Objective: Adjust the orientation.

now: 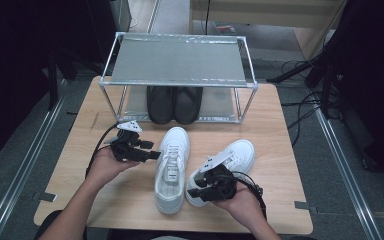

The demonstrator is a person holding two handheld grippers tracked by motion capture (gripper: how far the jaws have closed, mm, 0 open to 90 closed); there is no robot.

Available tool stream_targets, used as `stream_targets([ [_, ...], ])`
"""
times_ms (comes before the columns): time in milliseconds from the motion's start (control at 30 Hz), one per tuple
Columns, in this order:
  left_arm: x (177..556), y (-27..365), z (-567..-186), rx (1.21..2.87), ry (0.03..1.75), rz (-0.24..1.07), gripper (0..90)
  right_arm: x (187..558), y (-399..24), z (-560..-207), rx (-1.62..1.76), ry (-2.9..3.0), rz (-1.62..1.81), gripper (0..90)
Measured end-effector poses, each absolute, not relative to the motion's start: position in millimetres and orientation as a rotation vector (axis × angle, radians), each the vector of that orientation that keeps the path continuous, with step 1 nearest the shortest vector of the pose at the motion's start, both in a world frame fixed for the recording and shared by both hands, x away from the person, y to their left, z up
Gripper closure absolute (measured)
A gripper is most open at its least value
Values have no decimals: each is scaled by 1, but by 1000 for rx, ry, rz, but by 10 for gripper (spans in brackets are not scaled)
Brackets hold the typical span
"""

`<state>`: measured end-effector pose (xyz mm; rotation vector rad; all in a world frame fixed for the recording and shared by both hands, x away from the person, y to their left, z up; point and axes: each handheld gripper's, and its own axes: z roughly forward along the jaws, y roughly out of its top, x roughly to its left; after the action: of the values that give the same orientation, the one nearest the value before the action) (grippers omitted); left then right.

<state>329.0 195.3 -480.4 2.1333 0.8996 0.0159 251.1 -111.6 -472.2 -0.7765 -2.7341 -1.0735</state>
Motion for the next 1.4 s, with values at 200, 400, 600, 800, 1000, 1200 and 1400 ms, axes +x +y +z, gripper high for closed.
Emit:
stream_targets([
  [200, 329, 195, -480, 2134, 901, 18, 434, 250, -127, -454, -778, -2720, -1215, 612],
  [400, 330, 196, -481, 2128, 910, 14, 420, 251, -145, -439, -826, -2723, -1335, 632],
  [600, 332, 194, -481, 2120, 906, 15, 412, 257, -168, -436, -942, -2742, -1375, 644],
  [800, 334, 192, -480, 2120, 898, 14, 404, 262, -186, -439, -1039, -2756, -1386, 643],
  [1000, 337, 190, -480, 2120, 886, 16, 402, 266, -199, -443, -1126, -2777, -1377, 644],
  [1200, 340, 187, -479, 2122, 877, 18, 402, 269, -214, -449, -1216, -2769, -1376, 645],
  [1400, 343, 183, -479, 2125, 868, 15, 402, 273, -231, -456, -1312, -2745, -1362, 682],
])
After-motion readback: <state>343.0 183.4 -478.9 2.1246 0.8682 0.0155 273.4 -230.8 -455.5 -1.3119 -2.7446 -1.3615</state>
